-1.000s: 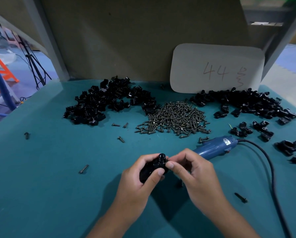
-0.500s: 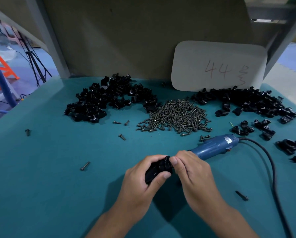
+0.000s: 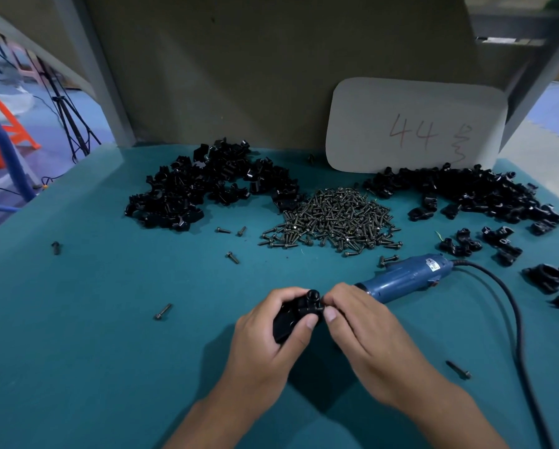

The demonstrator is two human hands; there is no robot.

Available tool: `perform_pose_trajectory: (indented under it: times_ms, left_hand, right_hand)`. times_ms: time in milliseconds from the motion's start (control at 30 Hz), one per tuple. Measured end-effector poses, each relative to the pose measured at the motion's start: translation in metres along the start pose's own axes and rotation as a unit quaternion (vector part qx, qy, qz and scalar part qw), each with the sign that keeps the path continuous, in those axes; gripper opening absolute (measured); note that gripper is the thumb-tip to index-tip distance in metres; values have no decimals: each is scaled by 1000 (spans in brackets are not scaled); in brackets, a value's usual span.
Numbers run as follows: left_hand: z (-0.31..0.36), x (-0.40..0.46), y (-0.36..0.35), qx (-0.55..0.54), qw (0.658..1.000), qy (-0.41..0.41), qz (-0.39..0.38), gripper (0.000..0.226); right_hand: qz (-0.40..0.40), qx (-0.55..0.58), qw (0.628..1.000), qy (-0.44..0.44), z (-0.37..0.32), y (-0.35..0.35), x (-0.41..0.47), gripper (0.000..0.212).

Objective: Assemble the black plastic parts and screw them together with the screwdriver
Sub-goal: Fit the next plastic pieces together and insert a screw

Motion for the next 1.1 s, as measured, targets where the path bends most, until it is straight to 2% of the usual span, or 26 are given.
perform_pose_trajectory:
  times_ms: [167,333,400,533,600,767,933,1000,1100]
  left_hand:
    - [5,0,-2,-10,1000,-17,-16,20]
    - [3,0,-1,-1,1000,-15,-14,25]
    - [1,1,1,3,1000,-7,1,27]
    - [0,1,3,0,1000,0,14,25]
    - [-1,0,2,-4,1000,3,11,25]
    - [1,-1,-2,-14,1000,1,-8,22]
    - [-1,0,2,-19,1000,12,12,22]
    - [0,0,1,-18,1000,7,7,21]
    - [3,-1,-3,-14,1000,-5,-14,21]
  right_hand:
    - [0,48,999,-20,3,0,2,44]
    - [27,49,998,-36,2,3,1,49]
    - [27,43,998,-36,3,5,-1,43]
    - [7,58,998,-28,6,6,0,15]
    - [4,47,999,-10,4,5,2,17]
    - [38,-1,999,-11,4,6,3,39]
    - [11,30,999,-5,4,6,-1,16]
    - [0,24,1000,3,3,4,0,23]
    - [5,19,1000,-6,4,4,1,46]
Point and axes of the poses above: each hand's wrist, its own x-axis towards the middle knuckle, its own y-axis out of the back of the hand, z = x × y, the point moved 6 cm from there along x, towards the middle knuckle, and after that the axes turned 5 degrees about -y, right-handed, at the moved point
